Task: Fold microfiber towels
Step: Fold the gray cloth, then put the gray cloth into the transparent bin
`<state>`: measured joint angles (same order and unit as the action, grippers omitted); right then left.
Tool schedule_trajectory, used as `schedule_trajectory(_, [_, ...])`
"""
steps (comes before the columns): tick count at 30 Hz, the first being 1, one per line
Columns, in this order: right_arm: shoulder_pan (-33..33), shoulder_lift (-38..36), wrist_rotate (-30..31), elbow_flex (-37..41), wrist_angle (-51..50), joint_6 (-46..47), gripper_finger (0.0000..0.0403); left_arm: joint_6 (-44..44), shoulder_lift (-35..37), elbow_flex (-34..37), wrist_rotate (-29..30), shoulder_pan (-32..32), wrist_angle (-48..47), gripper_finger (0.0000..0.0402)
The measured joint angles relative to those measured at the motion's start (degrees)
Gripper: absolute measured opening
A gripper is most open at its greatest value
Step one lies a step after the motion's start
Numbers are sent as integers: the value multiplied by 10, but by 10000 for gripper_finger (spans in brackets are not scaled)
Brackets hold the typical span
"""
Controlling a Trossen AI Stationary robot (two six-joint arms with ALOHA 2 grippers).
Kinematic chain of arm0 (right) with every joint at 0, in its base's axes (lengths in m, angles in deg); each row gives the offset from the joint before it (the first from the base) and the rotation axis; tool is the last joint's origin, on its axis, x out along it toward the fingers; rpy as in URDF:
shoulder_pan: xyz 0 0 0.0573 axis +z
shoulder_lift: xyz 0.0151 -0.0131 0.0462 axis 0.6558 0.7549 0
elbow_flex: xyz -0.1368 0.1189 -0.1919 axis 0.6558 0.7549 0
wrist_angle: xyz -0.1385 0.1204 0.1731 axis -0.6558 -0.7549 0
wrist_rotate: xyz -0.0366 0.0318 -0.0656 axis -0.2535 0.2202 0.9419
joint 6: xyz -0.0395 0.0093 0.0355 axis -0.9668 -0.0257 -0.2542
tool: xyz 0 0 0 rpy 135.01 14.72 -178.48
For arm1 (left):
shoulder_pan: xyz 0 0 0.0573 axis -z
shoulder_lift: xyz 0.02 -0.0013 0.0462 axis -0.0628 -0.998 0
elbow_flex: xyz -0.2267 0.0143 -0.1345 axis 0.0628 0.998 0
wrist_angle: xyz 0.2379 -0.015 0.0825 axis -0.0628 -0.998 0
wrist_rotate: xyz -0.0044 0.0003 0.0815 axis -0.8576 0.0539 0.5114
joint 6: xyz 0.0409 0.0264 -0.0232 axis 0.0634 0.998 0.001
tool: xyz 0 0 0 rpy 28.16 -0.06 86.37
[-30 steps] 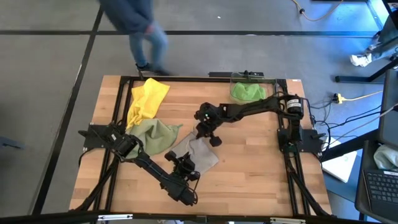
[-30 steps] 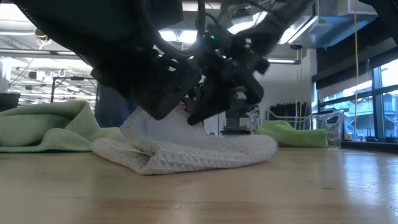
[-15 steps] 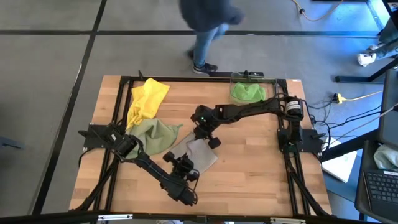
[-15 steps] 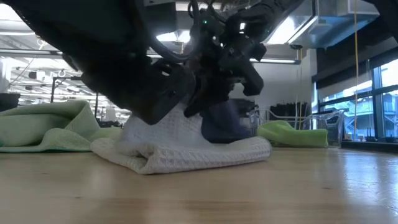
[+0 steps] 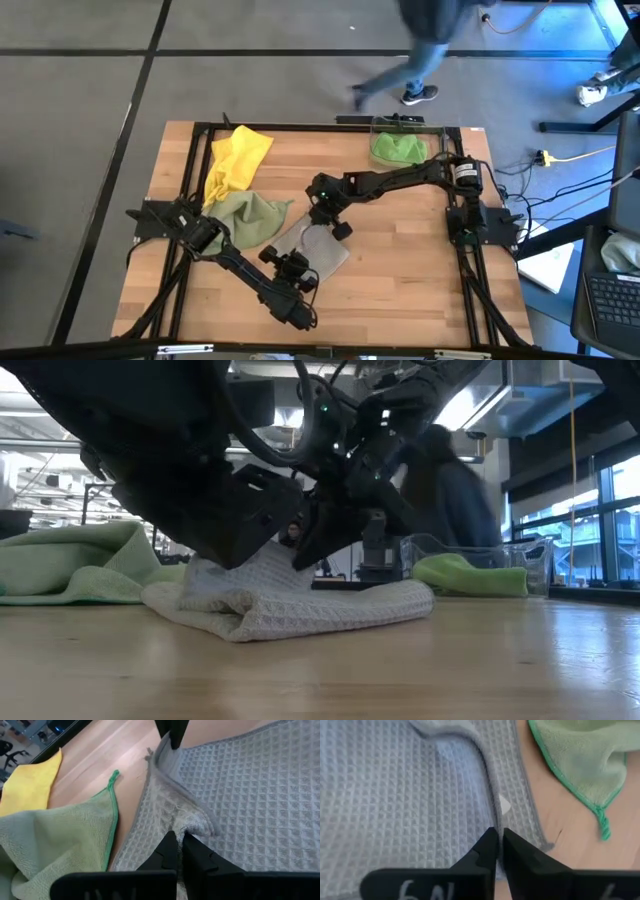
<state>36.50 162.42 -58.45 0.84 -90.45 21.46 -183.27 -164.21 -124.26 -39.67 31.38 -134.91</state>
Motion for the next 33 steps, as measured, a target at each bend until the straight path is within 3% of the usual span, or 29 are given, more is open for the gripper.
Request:
schedule_trajectory(11, [1,4,0,0,45,4,137,0,0,0,-7,6,0,52])
schedule_trajectory(18, [0,4,1,0,60,5,188,-16,0,0,-9,27,-27,53])
schedule_trajectory(24, [0,4,1,0,63,6,202,-83,0,0,-25,60,-91,56])
schedule_trajectory(33, [1,-2,2,-12,0,27,199,-50,0,-6,-10,77,-90,51])
